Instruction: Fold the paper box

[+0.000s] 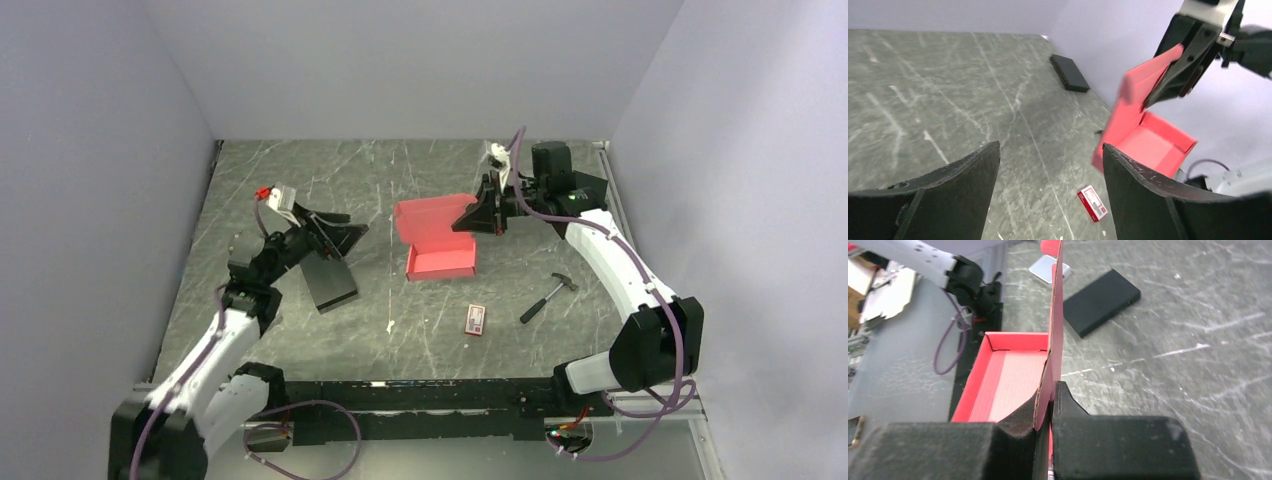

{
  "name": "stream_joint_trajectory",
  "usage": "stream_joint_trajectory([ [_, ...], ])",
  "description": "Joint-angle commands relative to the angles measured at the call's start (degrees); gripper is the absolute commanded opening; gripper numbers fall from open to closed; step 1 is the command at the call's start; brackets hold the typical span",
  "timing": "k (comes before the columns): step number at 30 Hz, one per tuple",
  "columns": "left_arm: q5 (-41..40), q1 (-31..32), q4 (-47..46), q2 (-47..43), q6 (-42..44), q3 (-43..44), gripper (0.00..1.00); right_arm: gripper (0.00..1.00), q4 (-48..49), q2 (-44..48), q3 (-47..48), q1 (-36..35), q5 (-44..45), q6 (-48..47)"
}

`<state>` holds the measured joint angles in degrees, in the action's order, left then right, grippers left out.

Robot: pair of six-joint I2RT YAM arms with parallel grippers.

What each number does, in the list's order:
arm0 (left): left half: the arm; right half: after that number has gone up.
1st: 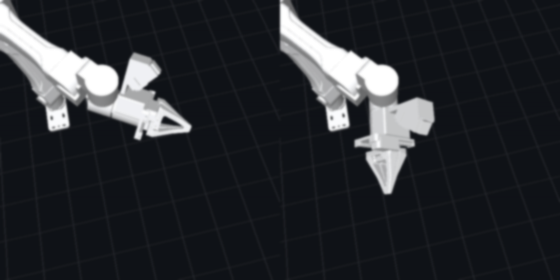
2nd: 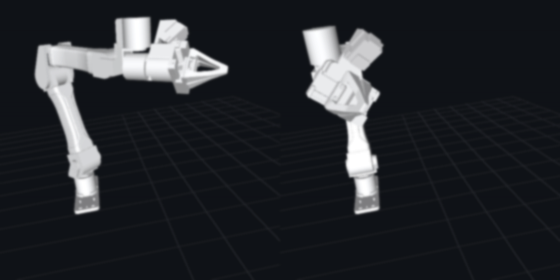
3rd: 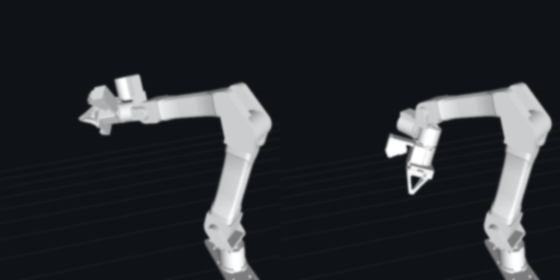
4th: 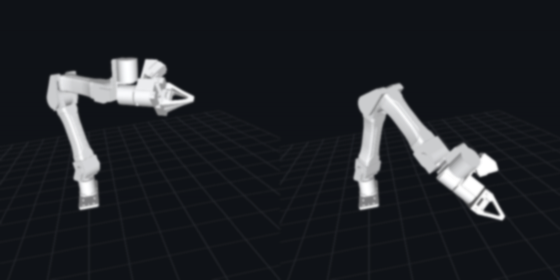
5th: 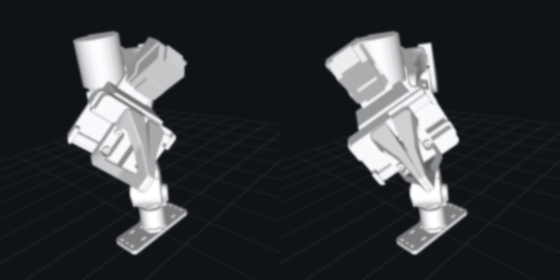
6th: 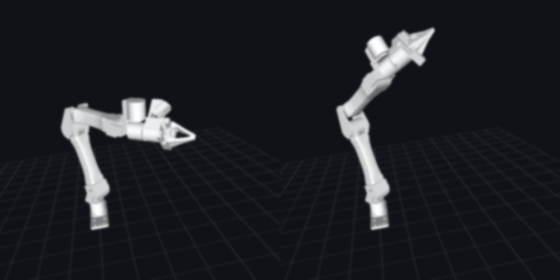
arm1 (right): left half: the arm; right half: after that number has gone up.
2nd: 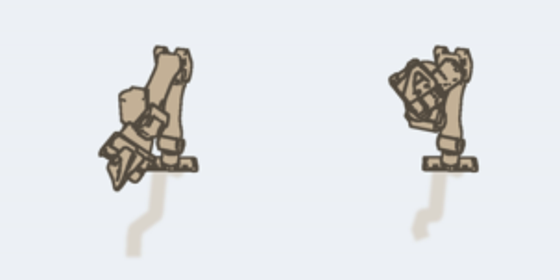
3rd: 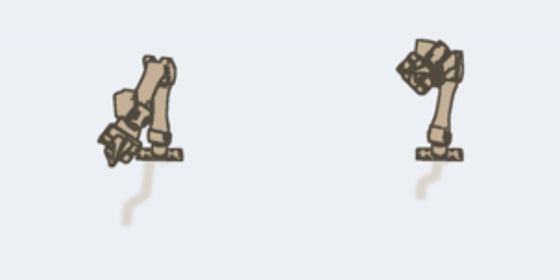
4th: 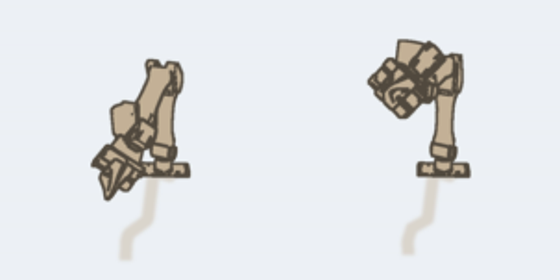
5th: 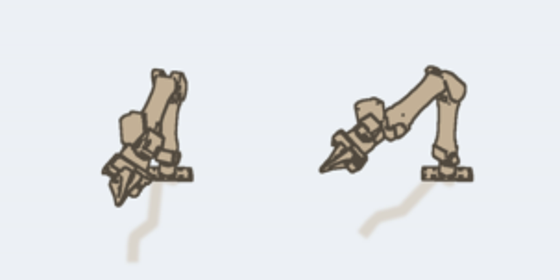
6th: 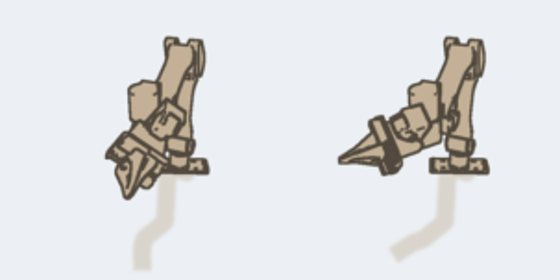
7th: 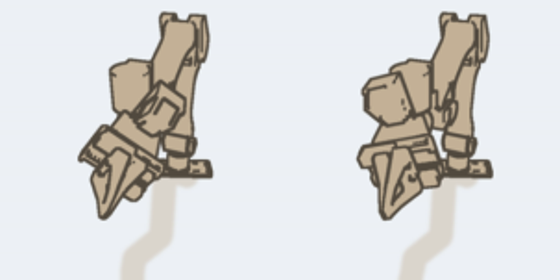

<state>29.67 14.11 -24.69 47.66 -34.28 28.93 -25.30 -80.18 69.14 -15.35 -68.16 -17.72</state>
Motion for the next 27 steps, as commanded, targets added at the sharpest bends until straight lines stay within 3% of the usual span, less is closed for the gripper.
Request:
stream_joint_trajectory([
  [1,23.3,-5.1,-38.6,12.5,-11.5,-1.3,0.78,0.00,-3.1,1.7,4.8,1.2,-13.3,-2.4],
  [4,30.0,-6.2,-60.5,25.7,-21.4,1.4,0.76,0.00,-2.8,1.6,5.6,1.2,-15.9,-1.2],
  [5,31.7,-6.4,-63.9,28.3,-24.5,2.5,0.75,0.00,-3.2,1.7,5.9,1.2,-16.1,-1.2],
  [13,40.2,-3.7,-64.4,31.8,-22.4,9.4,0.78,0.00,-6.0,1.7,7.9,1.1,-22.3,-1.9],
  [27,42.4,3.6,-64.4,35.9,-21.2,14.4,0.71,0.00,-3.9,0.7,7.1,-1.4,-23.0,-0.6],
])
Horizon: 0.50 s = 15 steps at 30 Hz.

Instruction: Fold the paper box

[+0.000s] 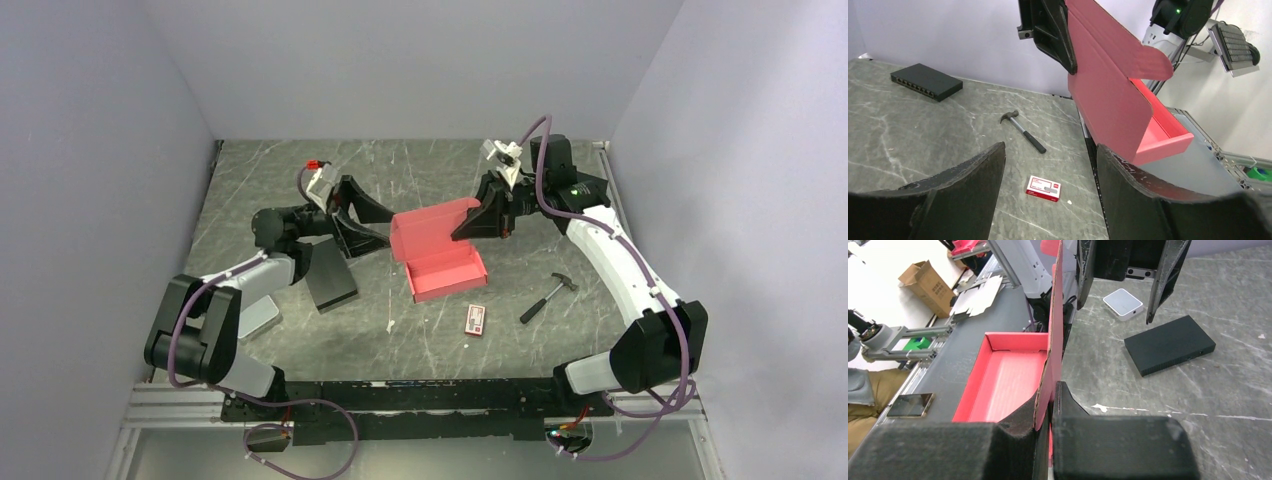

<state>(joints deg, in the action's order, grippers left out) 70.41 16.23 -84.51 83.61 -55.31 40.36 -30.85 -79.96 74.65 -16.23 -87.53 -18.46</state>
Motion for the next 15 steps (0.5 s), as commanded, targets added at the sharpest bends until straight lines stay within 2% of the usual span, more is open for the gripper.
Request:
stream_joint_trajectory([
  [1,1.6,1.6,-4.6,-0.1,-0.2,3.0,0.70,0.00,2.1,0.4,1.4,-0.6,-3.7,0.6],
  [15,1.9,2.9,-4.5,-3.5,0.3,0.7,0.73,0.00,4.3,0.3,0.6,-0.3,-3.7,2.3],
])
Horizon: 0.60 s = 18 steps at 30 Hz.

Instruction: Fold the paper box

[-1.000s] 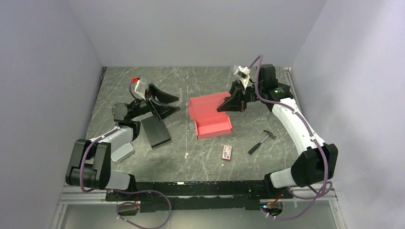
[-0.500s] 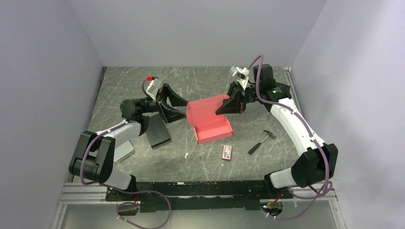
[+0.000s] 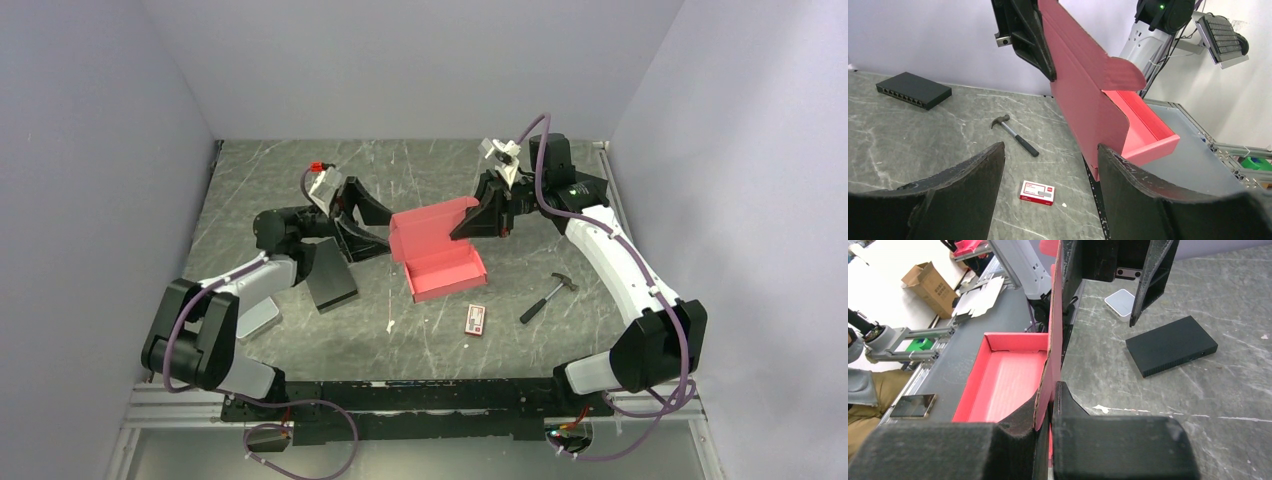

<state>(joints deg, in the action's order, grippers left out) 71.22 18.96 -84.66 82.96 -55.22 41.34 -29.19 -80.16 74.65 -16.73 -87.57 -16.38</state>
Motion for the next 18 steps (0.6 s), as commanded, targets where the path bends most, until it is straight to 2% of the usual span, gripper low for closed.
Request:
stream_joint_trajectory([
  [1,1.0,0.2,-4.4,-3.0,0.2,-0.2,0.73,0.00,2.8,0.5,0.5,0.3,-3.5,0.3],
  [18,-2.5,2.4,-4.4,-1.5,-0.6,1.5,0.72,0.00,4.8,0.5,-0.5,0.1,0.6,2.2],
])
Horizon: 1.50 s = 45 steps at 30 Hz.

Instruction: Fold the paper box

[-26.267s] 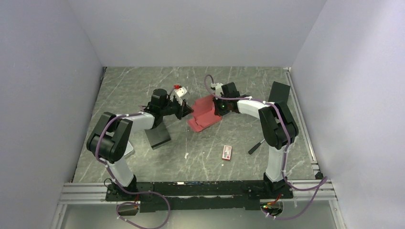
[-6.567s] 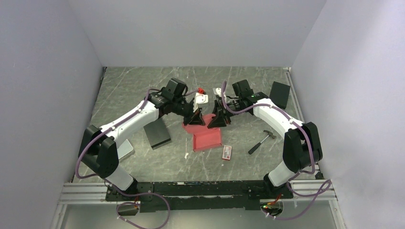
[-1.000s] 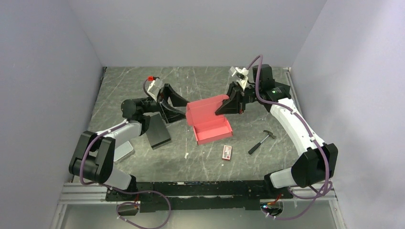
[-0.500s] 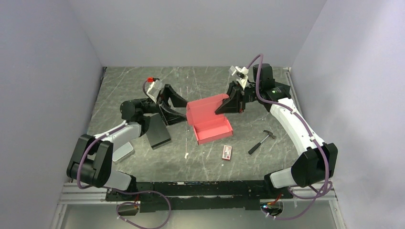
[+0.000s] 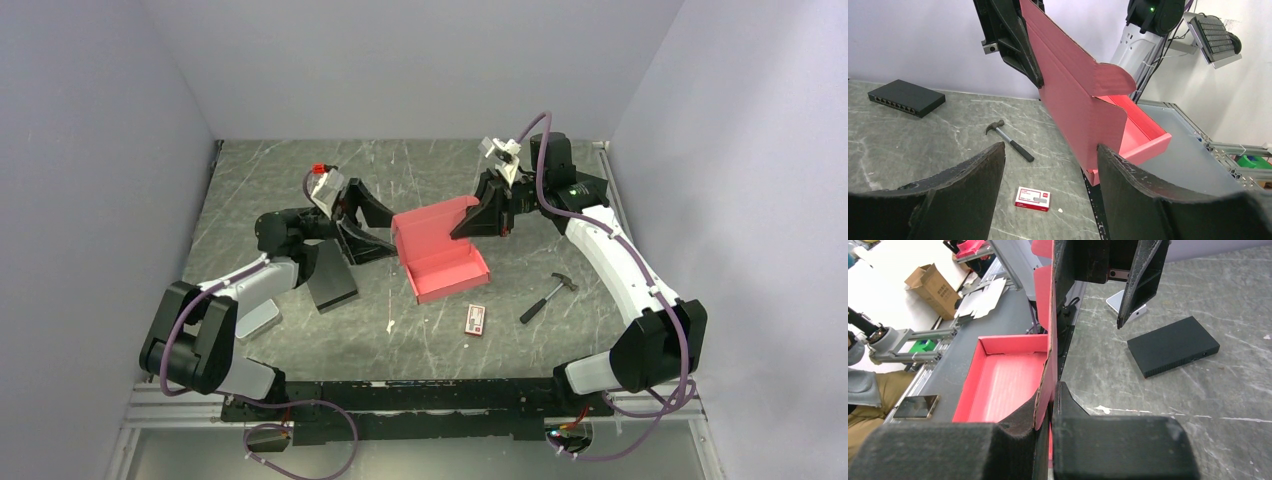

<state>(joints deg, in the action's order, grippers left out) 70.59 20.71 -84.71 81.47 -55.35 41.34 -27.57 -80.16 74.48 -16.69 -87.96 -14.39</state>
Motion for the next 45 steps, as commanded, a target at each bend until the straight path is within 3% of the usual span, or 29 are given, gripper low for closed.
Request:
stream_joint_trajectory([
  [1,-2.5,0.6,-4.3,0.0,-0.6,1.6,0.71,0.00,3.2,0.5,-0.4,0.0,1.1,0.2],
  [8,-6.1,0.6,5.2,-1.4,3.5,1.8,0.58,0.00,2.6,0.9,-0.5,0.0,3.4,-0.6],
  [14,-8.8,0.7,12.8,-4.5,7.5,1.0,0.57,0.00,3.3,0.8,-0.9,-0.2,5.5,0.0],
  [25,-11.8,2.1,14.7,-4.2,8.0,1.3,0.51,0.00,5.7,0.8,-2.0,-0.7,8.6,2.2],
  [30,-12.3,2.5,16.4,-4.1,8.6,1.5,0.34,0.00,6.3,0.9,-2.4,-0.8,8.8,2.7],
  [34,-11.9,2.8,16.5,-3.4,7.5,2.3,0.11,0.00,7.5,0.8,-3.1,-1.0,8.8,3.6],
  [35,-11.8,2.8,16.0,-3.2,7.1,2.2,0.10,0.00,7.6,0.9,-3.1,-1.0,8.7,3.8],
  [36,-11.7,2.8,15.0,-3.1,6.3,2.1,0.13,0.00,7.8,0.8,-3.1,-1.0,8.4,4.1],
  [39,-12.4,2.4,11.8,-3.7,3.4,1.5,0.43,0.00,7.9,0.9,-3.1,-0.9,8.1,4.1],
  [41,-13.0,1.8,12.7,-5.4,3.7,1.0,0.57,0.00,7.6,1.1,-3.1,-0.7,8.0,3.8],
  [45,-14.4,-1.7,17.4,-11.5,5.3,-1.1,0.73,0.00,7.9,1.5,-3.2,0.4,7.2,4.1],
])
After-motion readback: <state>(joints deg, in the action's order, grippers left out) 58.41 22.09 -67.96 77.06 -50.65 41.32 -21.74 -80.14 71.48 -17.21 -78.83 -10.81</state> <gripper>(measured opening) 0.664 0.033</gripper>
